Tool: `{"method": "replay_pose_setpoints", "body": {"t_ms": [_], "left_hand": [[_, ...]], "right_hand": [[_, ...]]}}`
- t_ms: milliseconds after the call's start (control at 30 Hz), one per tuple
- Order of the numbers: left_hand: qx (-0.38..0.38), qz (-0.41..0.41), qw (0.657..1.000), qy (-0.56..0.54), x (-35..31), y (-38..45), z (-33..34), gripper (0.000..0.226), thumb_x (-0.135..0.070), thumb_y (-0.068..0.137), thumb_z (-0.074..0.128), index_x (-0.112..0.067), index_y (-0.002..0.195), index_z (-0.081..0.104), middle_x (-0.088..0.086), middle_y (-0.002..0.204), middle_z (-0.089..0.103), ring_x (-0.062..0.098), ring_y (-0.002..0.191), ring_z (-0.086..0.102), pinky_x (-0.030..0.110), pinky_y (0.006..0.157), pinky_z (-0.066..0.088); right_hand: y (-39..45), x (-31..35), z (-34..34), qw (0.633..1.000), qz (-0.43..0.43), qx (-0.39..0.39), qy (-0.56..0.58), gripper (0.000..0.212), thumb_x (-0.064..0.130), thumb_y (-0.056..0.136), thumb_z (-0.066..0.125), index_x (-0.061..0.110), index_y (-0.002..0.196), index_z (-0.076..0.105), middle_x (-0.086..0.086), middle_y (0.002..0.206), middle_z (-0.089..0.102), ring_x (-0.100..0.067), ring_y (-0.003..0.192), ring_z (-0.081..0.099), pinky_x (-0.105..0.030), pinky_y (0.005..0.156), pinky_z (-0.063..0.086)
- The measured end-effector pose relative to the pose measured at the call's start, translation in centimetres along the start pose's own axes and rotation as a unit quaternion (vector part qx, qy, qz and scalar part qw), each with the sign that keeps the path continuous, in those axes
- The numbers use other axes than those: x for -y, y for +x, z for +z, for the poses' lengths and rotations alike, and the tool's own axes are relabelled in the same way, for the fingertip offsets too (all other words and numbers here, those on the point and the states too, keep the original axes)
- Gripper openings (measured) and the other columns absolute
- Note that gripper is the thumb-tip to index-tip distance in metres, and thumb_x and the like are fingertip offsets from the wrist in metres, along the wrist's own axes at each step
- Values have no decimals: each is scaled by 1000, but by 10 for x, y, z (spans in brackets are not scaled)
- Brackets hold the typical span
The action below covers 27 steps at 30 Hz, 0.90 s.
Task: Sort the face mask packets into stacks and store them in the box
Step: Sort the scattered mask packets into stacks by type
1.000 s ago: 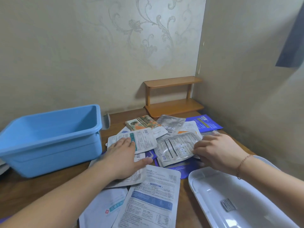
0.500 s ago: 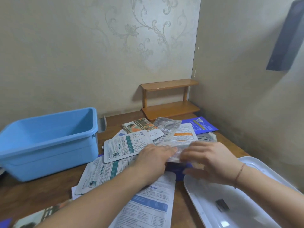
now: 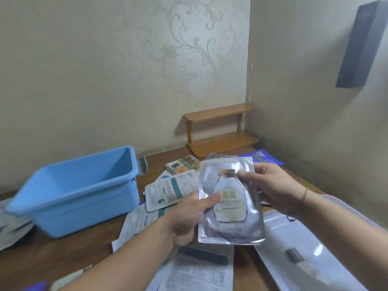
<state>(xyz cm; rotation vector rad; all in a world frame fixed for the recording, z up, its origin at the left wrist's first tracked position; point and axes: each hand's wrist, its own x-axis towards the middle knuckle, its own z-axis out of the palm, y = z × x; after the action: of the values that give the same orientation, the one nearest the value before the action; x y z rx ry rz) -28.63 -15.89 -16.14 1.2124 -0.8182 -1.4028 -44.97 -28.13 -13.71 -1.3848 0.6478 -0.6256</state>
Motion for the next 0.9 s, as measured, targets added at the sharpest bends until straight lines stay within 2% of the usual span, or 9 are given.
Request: {"method": "replay_pose_setpoints", "body": {"t_ms": [67,133,200,267,433,600,700,800,900], "left_hand": [[3,-18,1000,-2,7,-6,-1,40,-20,84,68,-3,120,65,17,121,68,32,114,64,51,104,46],[9,-40,999,5,13,-13,-3,35,-15,85,70,-2,118,66,16,120,69,27,105,67,36,82,60],[-4,-55,998,6,16,-22,-6,27,-9,90,65,-2,117,66,14,116,71,22,96,69,23,61,60],[-15,-58,998,13,17,-29,-11,26,-6,91,64,-1,116,66,12,115,72,21,94,70,21,58,59],[-62,-24,996,51,10,-68,-29,15,-6,90,66,-4,104,70,11,105,75,19,79,72,18,55,57],[-153,34,982,105,-7,-152,-71,6,-11,88,69,-9,94,70,7,83,75,12,64,70,17,55,54],[-260,79,951,145,-13,-216,-100,14,-8,92,63,-9,106,63,10,83,74,14,59,69,18,52,53],[-379,116,888,235,-5,-292,-130,33,-14,95,60,-27,124,50,10,78,74,20,62,69,25,56,53],[-450,117,839,283,15,-360,-150,27,-17,97,57,-34,117,56,2,63,64,14,59,57,26,56,47]], "right_hand": [[6,-2,0,999,20,-37,-5,23,8,93,59,-5,110,66,-16,89,72,-23,65,67,-27,53,56],[10,-1,-1,997,34,-63,-13,24,7,91,61,-7,109,65,-18,91,69,-23,63,65,-26,51,55],[11,-1,-1,997,49,-65,-16,18,7,91,61,-6,103,65,-17,84,69,-21,58,64,-25,47,53],[10,0,3,996,64,-59,-5,8,6,93,58,1,89,63,-11,70,68,-17,49,62,-24,43,50],[11,2,30,996,69,-45,-16,24,4,95,55,8,70,56,-3,53,59,-10,39,54,-22,37,45],[15,8,97,997,54,53,-17,9,3,91,57,-3,96,62,-9,66,69,-15,52,66,-28,47,57],[12,9,158,990,63,123,-31,15,3,88,60,1,102,66,-10,76,72,-13,55,67,-25,47,57],[0,7,232,979,59,194,-35,15,-3,85,62,-4,100,64,-11,70,68,-15,51,64,-22,44,54],[-12,-2,311,967,16,237,-88,15,-3,84,67,-7,98,67,-15,71,68,-19,55,64,-25,49,57]]}}
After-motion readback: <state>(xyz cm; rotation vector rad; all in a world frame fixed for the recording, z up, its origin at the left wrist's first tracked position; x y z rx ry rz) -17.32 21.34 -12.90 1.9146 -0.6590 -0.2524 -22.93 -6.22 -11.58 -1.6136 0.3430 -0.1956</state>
